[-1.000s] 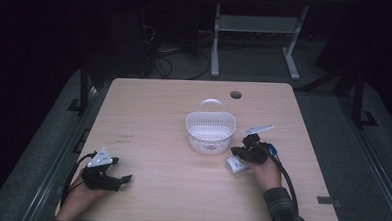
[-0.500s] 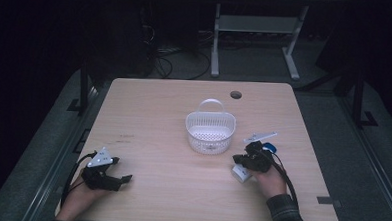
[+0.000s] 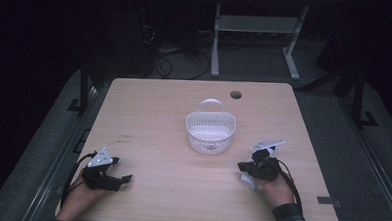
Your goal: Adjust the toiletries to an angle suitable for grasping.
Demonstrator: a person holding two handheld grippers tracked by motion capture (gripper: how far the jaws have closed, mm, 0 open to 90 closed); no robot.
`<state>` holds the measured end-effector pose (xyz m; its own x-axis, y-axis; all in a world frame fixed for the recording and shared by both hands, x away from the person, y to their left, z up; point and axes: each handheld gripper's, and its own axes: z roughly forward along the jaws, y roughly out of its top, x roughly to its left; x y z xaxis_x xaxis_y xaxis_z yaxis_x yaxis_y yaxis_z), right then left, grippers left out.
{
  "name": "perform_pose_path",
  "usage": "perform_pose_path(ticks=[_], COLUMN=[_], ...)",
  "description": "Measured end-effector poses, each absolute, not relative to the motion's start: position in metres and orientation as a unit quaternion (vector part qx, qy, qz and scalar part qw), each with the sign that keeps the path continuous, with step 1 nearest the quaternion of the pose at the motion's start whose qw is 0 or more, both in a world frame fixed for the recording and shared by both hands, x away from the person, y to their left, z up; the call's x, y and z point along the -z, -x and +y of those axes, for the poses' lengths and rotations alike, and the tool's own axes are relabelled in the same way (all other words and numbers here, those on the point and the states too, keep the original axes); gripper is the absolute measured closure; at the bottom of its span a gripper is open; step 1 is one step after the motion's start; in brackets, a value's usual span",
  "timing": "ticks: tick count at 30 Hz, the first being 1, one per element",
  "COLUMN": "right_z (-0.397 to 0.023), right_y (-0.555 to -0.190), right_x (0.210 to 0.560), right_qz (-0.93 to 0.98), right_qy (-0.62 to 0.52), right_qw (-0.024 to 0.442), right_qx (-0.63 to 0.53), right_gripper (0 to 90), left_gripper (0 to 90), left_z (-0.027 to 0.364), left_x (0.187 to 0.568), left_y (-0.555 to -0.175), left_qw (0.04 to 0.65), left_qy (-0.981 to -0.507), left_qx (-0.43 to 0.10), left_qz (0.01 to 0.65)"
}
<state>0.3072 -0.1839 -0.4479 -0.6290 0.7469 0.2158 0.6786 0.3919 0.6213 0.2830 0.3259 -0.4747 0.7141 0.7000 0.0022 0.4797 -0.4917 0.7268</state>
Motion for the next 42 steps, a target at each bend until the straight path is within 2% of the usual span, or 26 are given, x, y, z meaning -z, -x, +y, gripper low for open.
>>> perform_pose_path(ticks=[22, 42], right_z=[-0.21, -0.254], right_y=[-0.279, -0.259], right_x=[0.449, 0.447], right_qz=[0.831, 0.816], right_qy=[-0.444, -0.474], right_qw=[0.051, 0.065], right_qx=[-0.331, -0.324], right_gripper=[89.7, 89.6], left_gripper=[12.9, 12.9], left_z=[0.326, 0.326], left_x=[0.475, 0.475], left_y=[-0.283, -0.283], left_qw=[0.366, 0.366], left_qy=[-0.85, -0.85], left_qx=[-0.151, -0.151], left_qz=[0.347, 0.347])
